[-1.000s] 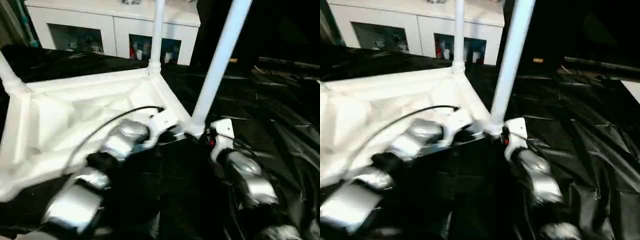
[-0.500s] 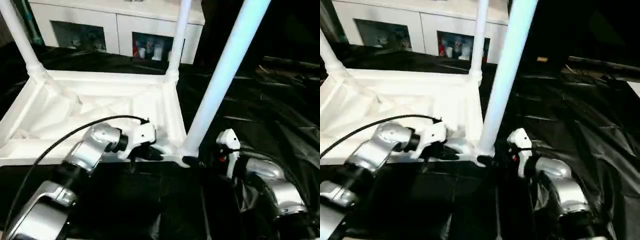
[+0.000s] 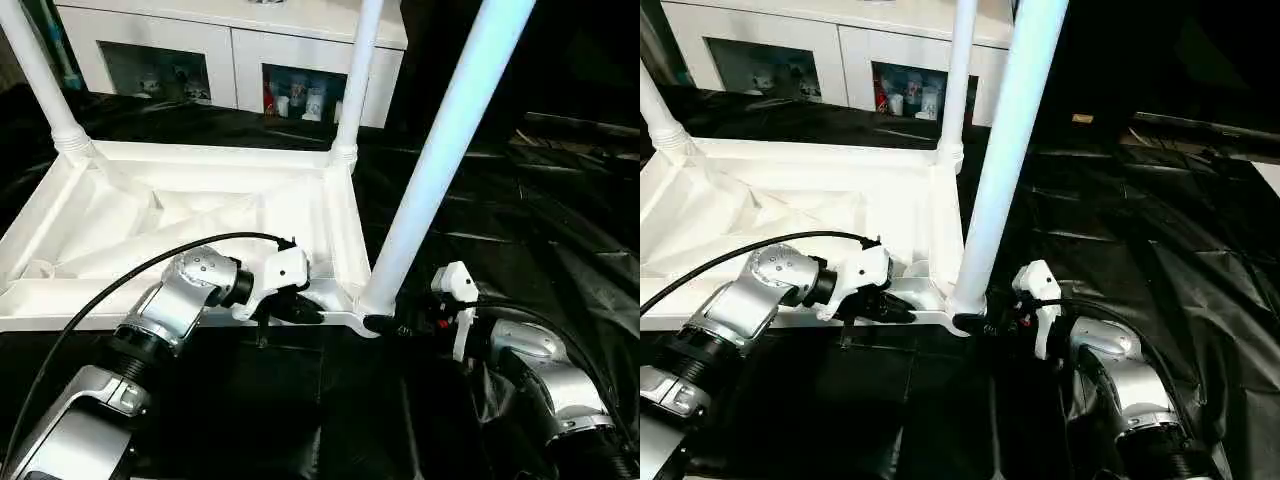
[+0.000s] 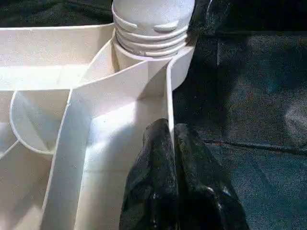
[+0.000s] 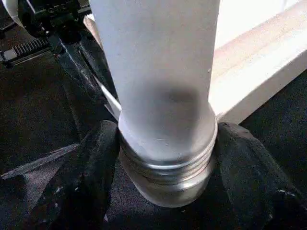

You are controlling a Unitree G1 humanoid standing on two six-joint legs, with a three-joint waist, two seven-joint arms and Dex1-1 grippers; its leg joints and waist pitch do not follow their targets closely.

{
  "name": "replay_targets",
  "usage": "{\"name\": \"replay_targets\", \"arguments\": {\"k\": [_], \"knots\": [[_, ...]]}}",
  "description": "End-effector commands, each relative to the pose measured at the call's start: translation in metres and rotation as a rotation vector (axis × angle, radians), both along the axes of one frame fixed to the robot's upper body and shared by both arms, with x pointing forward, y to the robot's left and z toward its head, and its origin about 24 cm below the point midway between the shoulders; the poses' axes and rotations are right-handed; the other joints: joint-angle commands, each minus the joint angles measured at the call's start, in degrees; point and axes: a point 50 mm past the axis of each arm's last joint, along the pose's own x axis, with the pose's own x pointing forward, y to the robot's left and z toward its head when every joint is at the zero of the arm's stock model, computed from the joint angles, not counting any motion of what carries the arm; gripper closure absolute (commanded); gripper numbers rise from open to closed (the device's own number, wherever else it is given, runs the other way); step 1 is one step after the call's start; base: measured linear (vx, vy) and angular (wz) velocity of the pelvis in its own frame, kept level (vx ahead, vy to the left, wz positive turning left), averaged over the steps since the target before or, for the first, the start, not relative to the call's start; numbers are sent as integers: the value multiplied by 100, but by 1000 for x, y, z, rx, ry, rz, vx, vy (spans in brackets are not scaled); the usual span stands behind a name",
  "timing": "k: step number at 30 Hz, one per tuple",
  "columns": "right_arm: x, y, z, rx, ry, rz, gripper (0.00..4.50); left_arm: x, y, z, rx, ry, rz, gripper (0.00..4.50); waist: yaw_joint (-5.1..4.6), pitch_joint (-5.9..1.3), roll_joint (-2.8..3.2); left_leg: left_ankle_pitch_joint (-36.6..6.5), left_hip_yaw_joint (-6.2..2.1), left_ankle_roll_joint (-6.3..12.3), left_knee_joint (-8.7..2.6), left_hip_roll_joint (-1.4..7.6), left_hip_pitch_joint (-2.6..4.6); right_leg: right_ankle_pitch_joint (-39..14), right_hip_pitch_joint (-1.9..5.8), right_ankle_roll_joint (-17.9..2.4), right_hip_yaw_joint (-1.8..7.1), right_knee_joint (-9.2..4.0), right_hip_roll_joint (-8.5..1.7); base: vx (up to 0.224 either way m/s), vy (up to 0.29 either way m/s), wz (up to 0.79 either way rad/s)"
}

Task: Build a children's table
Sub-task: Rotate leg to tighten

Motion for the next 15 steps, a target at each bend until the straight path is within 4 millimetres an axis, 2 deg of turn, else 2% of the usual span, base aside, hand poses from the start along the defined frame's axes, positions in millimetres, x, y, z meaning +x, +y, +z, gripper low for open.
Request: {"name": "replay_targets", "arguments": {"k": [1,4,6,8,9,10,15], "knots": [[3,-2,1,0,-23,-68,174,-8,-7,-14,24,57,-23,450,13,-353,-13,-670,-141,354,-344,338,42,-674,286,-1334,283,-363,-511,0,0,0],[10,-4,-6,-36,-33,-189,174,-3,-12,-16,12,38,35,450,3,-342,-9,-750,-142,285,-350,335,44,-844,270,-1313,282,-388,-517,0,0,0],[18,-5,-13,-62,-31,-327,174,2,-22,-18,-8,26,101,450,-28,-307,-7,-1090,-151,118,-375,334,70,-1514,230,-1184,279,-463,-522,0,0,0],[20,-3,-14,-57,-28,-362,178,3,-26,-19,-11,23,114,450,-34,-306,-4,-1217,-174,44,-383,330,69,-1844,239,-1088,275,-493,-538,0,0,0],[25,2,-17,-36,-13,-461,179,7,-36,-22,-11,10,154,450,-54,-315,1,-1266,-186,2,-400,333,58,-1946,233,-966,281,-506,-525,0,0,0],[26,3,-17,-34,-12,-480,179,8,-38,-23,-11,9,161,450,-52,-310,7,-1325,-181,-13,-400,336,88,-1973,200,-958,286,-520,-525,0,0,0],[41,14,-19,-6,11,-686,179,19,-63,-24,-27,-25,290,450,-64,-325,9,-1383,-183,-65,-395,323,94,-1911,194,-980,294,-518,-527,0,0,0]]}}
